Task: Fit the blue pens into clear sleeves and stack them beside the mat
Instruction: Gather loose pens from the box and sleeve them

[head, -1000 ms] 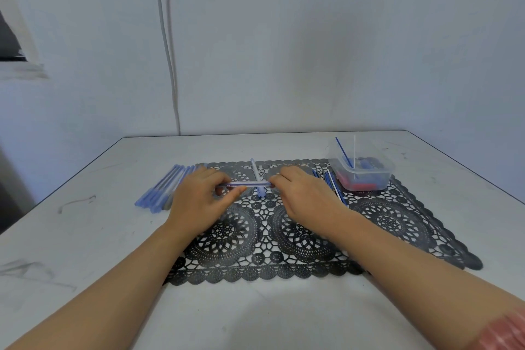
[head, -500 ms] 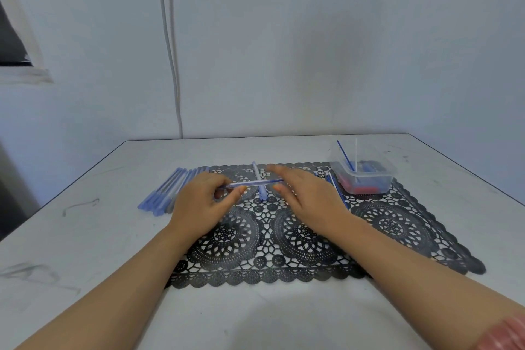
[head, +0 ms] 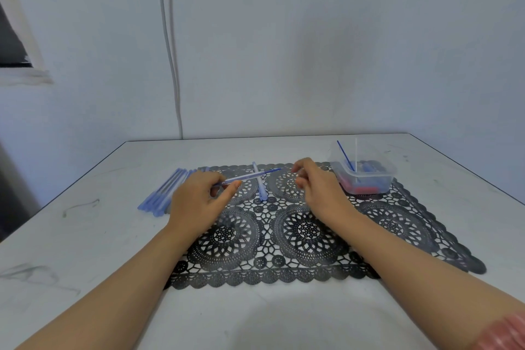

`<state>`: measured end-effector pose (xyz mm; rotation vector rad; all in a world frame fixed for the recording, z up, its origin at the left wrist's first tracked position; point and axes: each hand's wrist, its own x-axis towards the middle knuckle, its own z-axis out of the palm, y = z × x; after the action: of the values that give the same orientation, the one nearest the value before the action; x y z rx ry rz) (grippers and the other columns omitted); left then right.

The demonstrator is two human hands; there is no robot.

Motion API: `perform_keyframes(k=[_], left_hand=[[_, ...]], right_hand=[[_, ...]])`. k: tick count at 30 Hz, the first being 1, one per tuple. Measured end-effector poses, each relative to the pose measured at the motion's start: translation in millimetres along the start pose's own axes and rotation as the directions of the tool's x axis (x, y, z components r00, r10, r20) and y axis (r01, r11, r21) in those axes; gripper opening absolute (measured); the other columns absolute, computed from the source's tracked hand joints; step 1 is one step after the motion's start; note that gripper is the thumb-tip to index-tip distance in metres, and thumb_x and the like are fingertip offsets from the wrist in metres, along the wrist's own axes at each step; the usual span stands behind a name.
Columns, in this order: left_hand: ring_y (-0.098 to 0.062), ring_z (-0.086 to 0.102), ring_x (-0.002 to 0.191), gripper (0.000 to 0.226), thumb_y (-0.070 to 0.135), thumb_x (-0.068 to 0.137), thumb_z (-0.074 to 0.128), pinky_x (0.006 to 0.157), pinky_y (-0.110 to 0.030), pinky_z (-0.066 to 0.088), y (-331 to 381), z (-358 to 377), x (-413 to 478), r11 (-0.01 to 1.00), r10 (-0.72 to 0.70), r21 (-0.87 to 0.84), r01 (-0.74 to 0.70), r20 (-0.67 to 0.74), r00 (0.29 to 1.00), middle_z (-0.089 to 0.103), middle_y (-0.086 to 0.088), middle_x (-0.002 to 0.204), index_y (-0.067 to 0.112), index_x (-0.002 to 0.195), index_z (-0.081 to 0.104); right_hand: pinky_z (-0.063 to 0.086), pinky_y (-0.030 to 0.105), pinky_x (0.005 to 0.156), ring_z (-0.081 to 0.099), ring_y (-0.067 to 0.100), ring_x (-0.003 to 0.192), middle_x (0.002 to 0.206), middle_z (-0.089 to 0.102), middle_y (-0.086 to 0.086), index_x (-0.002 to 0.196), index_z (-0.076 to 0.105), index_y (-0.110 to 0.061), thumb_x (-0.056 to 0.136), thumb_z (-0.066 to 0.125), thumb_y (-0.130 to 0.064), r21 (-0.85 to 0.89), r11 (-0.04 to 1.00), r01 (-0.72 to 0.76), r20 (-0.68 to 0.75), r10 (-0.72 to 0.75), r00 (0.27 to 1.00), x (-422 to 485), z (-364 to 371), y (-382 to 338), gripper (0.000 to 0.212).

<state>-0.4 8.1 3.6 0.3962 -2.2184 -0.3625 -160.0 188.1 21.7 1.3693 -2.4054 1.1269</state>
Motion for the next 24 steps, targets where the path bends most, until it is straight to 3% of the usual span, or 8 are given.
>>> perform_keyframes(k=[5,10,17,21,24], left_hand=[[-0.007,0.049,0.062,0.05,0.066,0.082,0.04,0.052,-0.032,0.042,0.1,0.2,-0.1,1.0,-0.006,0.01,0.006,0.014,1.0,0.051,0.005,0.057,0.022,0.065,0.058],[-0.005,0.048,0.062,0.048,0.067,0.081,0.04,0.052,-0.03,0.041,0.7,0.1,0.3,1.0,-0.013,0.027,0.012,0.018,1.0,0.051,0.006,0.057,0.025,0.065,0.058],[-0.005,0.048,0.059,0.049,0.066,0.081,0.04,0.051,-0.031,0.043,1.1,0.3,0.1,1.0,-0.008,0.026,0.007,0.019,1.0,0.05,0.006,0.056,0.024,0.063,0.057],[-0.005,0.048,0.058,0.049,0.066,0.081,0.041,0.051,-0.031,0.043,1.0,0.6,0.4,1.0,-0.003,0.024,0.002,0.021,1.0,0.049,0.006,0.055,0.024,0.062,0.055],[-0.005,0.048,0.057,0.048,0.066,0.081,0.041,0.051,-0.031,0.043,1.1,0.6,0.2,1.0,-0.001,0.021,0.001,0.02,1.0,0.049,0.007,0.055,0.024,0.061,0.054]], right_hand=[[0.047,0.036,0.087,0.058,0.02,0.09,0.091,0.067,0.007,0.099,0.07,-0.013,0.086,0.046,0.01,-0.055,0.998,-0.017,0.096,0.022,0.995,-1.0,2.6,5.3,0.036],[0.042,0.016,0.084,0.058,0.01,0.088,0.104,0.069,0.004,0.111,0.068,-0.014,0.088,0.051,0.004,-0.069,0.996,-0.047,0.143,0.057,0.988,-2.1,-3.4,-0.1,0.033],[0.034,0.019,0.095,0.055,0.02,0.11,0.118,0.062,0.007,0.115,0.065,-0.01,0.093,0.05,-0.004,-0.166,0.986,-0.012,0.139,0.036,0.99,-0.6,-2.2,-3.4,0.028],[0.043,0.027,0.087,0.054,0.021,0.095,0.109,0.056,0.008,0.117,0.064,-0.005,0.086,0.05,0.01,-0.176,0.984,0.025,0.14,-0.001,0.99,0.5,3.1,-2.8,0.037],[0.043,0.024,0.079,0.048,0.014,0.084,0.1,0.051,0.003,0.116,0.064,-0.006,0.082,0.055,0.013,-0.187,0.979,0.082,0.143,-0.055,0.988,-0.2,4.3,-4.0,0.041]])
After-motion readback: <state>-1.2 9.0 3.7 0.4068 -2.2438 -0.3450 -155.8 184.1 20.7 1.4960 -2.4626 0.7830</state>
